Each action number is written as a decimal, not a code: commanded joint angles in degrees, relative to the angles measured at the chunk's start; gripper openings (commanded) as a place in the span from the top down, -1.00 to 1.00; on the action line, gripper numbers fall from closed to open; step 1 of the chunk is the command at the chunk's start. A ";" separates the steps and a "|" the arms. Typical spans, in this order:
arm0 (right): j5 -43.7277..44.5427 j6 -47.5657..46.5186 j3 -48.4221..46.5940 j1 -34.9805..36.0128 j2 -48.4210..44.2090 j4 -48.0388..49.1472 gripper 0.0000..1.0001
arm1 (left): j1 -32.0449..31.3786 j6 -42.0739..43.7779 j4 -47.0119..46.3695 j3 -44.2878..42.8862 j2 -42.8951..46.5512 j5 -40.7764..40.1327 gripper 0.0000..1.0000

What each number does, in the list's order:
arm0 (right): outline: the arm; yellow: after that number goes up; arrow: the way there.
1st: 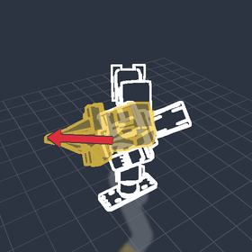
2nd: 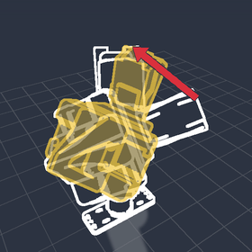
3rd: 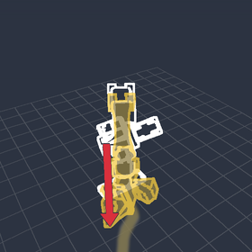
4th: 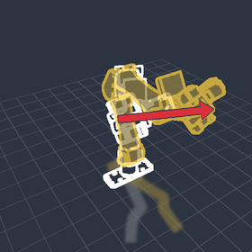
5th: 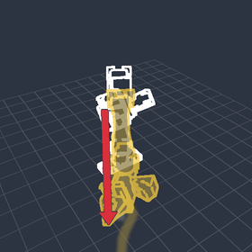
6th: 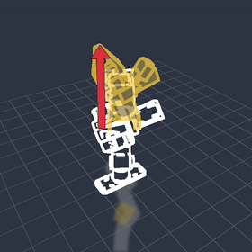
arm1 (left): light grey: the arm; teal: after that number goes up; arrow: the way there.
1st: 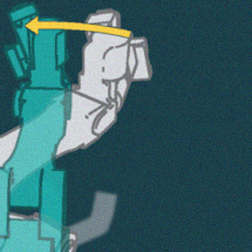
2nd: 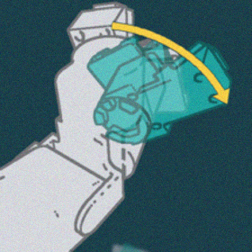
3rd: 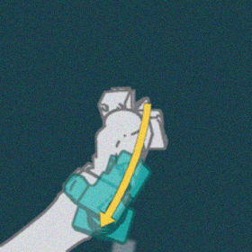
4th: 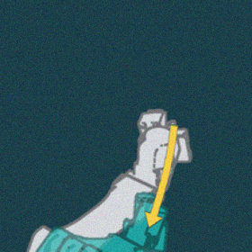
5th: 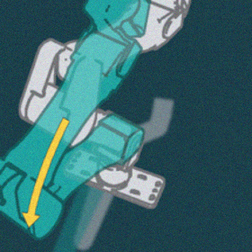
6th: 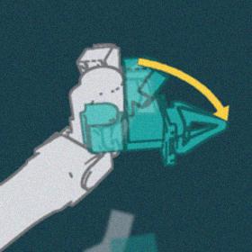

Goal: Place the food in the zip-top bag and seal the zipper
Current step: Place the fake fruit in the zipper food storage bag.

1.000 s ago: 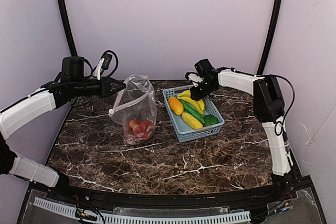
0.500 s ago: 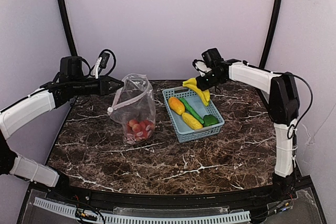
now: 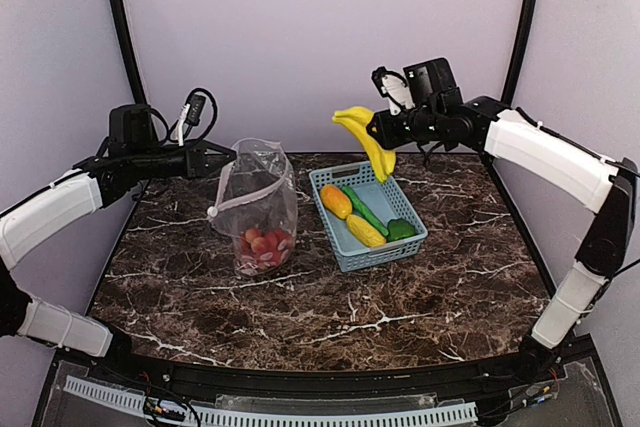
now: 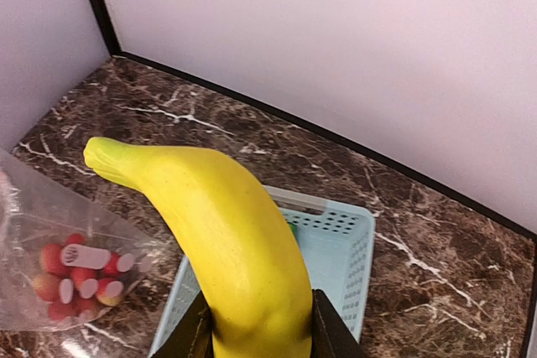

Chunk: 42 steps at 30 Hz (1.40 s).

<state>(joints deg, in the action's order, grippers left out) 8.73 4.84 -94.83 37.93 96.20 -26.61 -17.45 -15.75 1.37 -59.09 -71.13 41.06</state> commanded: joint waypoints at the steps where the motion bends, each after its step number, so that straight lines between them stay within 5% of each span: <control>1: 1.59 5.71 3.64 6.34 -4.68 6.33 0.54 | 0.17 -3.60 -3.34 -0.06 2.13 3.26 0.99; 11: 2.58 10.30 8.47 18.87 -7.83 25.87 0.54 | -2.50 -7.00 0.09 2.32 3.30 2.74 0.99; 21: 9.41 3.81 7.48 27.59 -1.52 46.01 0.54 | -6.31 -9.72 1.48 2.48 3.68 -0.76 0.99; 34: 16.88 -4.49 9.89 29.00 8.06 64.23 0.56 | -6.37 -13.95 0.56 2.57 4.49 -2.25 0.99; 42: 17.99 -4.85 17.13 29.01 6.43 63.98 0.54 | -6.41 -14.48 0.57 2.33 4.64 -3.16 0.99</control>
<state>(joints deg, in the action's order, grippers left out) 24.86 0.69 -81.34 66.54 104.36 34.63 -23.68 -29.63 1.54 -57.23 -68.12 38.39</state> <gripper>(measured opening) 0.316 0.010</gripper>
